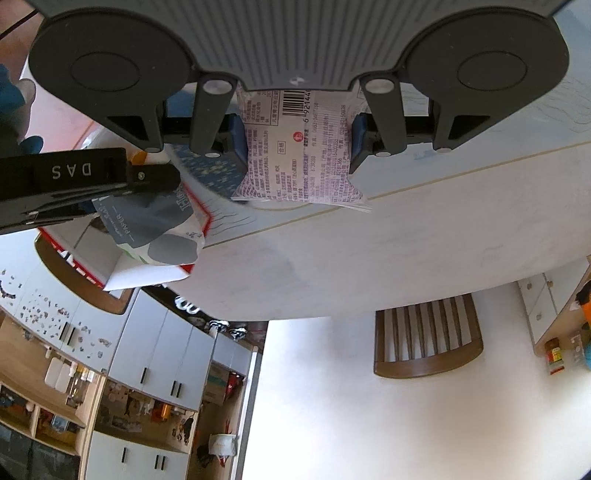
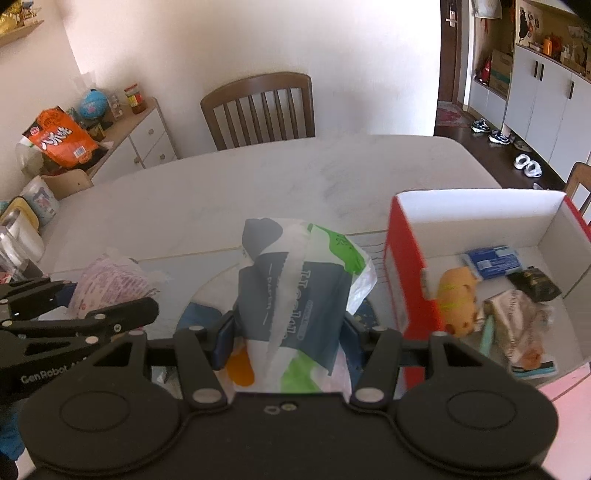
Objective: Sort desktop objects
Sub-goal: 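Lift the pink bag and snack bag and carry them over the shoebox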
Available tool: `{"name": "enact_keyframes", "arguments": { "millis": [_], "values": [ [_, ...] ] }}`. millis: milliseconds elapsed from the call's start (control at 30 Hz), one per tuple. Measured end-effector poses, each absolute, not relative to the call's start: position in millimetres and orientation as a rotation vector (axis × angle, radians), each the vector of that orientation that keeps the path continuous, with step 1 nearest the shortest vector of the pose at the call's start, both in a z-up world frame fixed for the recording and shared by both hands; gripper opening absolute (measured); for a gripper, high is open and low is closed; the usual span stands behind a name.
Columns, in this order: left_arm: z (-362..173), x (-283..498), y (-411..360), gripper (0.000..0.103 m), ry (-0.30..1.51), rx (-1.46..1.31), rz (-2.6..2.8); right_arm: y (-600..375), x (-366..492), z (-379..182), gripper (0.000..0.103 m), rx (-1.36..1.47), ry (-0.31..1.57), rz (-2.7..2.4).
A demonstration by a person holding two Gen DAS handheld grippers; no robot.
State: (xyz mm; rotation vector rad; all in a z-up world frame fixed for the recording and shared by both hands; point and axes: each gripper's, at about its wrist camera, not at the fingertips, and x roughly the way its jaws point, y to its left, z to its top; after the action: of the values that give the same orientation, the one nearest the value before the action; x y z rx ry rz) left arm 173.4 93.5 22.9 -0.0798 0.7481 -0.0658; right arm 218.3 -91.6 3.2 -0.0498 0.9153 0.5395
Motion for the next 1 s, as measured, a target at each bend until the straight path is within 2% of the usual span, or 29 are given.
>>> {"name": "enact_keyframes", "arguments": {
  "millis": [500,1000],
  "values": [
    [47.3,200.3,14.4,0.051,0.712,-0.058,-0.105,-167.6,232.6,21.1,0.057,-0.015,0.879,0.527],
    [47.4,242.8,-78.6,0.051,0.709,-0.023,-0.198,-258.5,262.6,20.4,0.057,-0.01,0.865,0.45]
  ]
}}
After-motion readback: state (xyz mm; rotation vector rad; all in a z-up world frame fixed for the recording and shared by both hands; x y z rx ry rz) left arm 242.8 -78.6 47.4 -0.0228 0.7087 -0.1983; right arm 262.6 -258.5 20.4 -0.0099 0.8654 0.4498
